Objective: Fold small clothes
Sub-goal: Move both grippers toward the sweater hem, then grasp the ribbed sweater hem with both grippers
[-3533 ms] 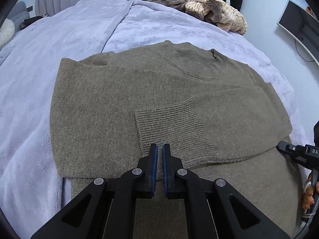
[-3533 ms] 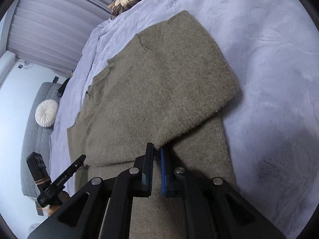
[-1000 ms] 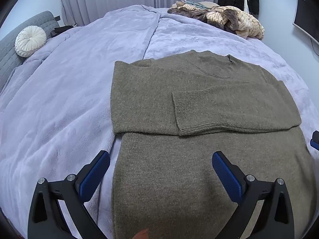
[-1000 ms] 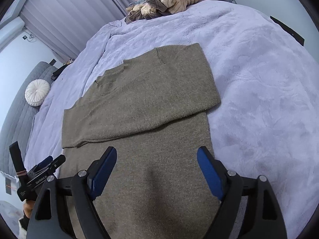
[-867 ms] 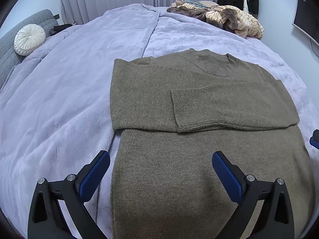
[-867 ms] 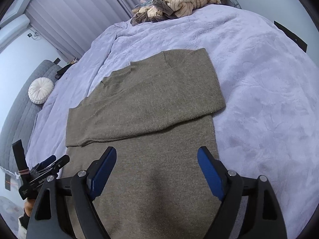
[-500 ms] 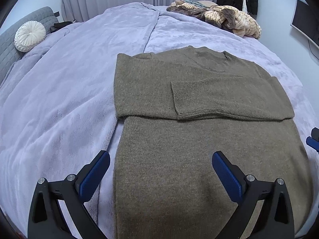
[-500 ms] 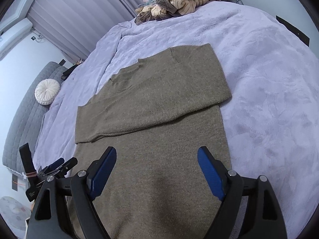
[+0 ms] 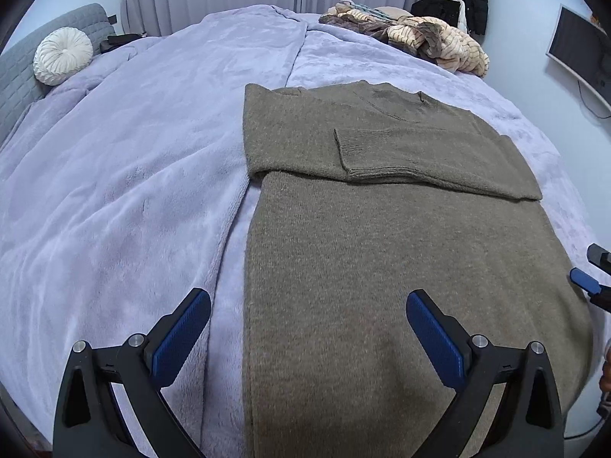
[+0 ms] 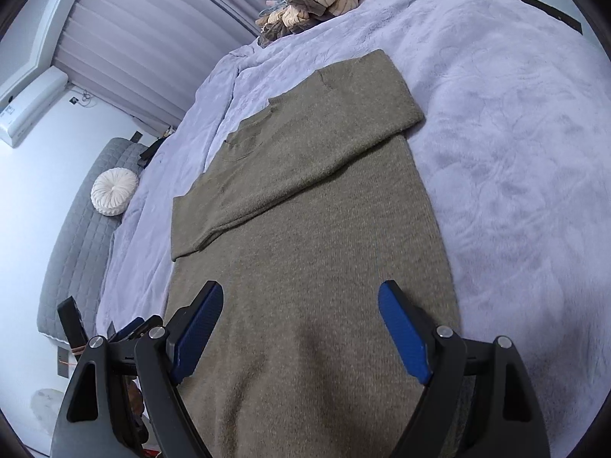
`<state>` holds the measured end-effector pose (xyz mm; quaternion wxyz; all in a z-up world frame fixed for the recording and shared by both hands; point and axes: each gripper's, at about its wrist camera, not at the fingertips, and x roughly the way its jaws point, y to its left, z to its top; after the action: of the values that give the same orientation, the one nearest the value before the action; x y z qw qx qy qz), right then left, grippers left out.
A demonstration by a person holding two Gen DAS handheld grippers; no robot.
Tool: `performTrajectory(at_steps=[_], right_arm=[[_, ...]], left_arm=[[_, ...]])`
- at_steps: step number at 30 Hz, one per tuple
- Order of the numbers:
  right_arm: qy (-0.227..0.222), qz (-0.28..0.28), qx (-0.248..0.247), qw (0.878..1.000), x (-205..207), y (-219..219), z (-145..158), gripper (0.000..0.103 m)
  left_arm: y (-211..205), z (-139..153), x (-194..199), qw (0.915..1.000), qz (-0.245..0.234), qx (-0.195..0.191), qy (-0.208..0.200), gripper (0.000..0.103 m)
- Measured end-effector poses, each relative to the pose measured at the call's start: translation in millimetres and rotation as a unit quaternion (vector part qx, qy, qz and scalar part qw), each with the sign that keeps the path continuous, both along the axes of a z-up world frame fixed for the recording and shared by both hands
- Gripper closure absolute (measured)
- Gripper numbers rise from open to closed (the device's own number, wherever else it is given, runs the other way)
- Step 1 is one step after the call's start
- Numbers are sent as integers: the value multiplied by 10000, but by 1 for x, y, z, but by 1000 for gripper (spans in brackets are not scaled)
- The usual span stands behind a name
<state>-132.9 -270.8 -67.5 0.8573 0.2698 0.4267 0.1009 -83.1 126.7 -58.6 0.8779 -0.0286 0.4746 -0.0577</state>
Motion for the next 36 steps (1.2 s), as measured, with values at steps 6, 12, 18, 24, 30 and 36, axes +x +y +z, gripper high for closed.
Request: performTrajectory(at_steps=[6,12,18,24,30,36], right_arm=[[-181,-89,62,9998,-39,-22,0,17],[-239,25,287,9993,-83,-42,-3,17],[-113,91,471,9988,-112,-48,-11,17],[60,793,1205,9895,-124,-22,-37,16],[-65,1384,1747,9748,-121,8,-45,16],[-120,1396,2060,9685,-122,9,-49,16]], left_arm=[[28,-7,-37,9978,-314,-561,169,0],[40,-16,-74,9895,-731,-1108,575,0],[34,-20,-94,9800,-1095,-1438,836,0],[15,-28,-106,9715,-1396,-1604,1049,0],[10,-28,-109,9679,-1363,-1837,1044,0],[11,-30,-113,9564,-1458,-2243,1171,0]])
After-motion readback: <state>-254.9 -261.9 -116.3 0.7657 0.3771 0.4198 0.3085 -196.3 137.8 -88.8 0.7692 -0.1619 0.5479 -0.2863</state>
